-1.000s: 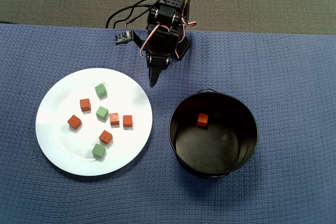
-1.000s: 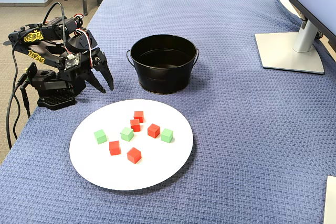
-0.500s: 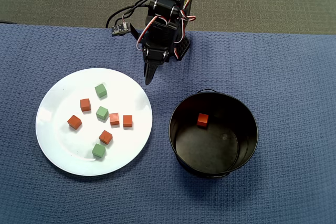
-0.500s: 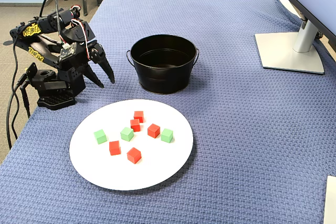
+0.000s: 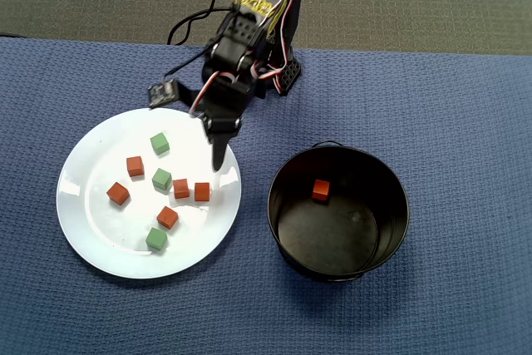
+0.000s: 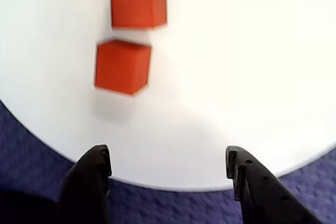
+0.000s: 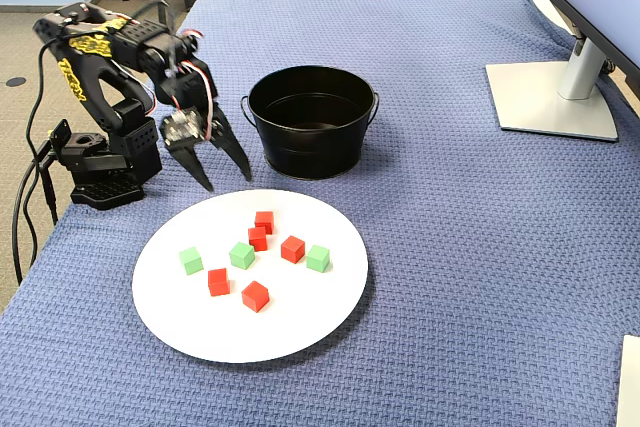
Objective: Pick up the red cubes from the white plate and place them in the black recipient
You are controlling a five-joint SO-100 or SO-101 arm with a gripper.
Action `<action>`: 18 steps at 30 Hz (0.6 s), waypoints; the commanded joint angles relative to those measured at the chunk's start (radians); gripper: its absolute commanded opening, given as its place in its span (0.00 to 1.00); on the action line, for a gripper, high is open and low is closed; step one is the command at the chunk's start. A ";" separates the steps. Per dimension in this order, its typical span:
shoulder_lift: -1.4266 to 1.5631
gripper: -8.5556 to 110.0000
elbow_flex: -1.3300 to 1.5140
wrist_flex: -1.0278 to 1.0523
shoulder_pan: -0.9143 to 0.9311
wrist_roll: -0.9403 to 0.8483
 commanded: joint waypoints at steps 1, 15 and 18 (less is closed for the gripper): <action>-0.115 0.26 -0.135 -0.074 0.029 0.014; -0.431 0.24 -0.339 -0.126 0.002 0.044; -0.476 0.24 -0.357 -0.141 -0.006 0.048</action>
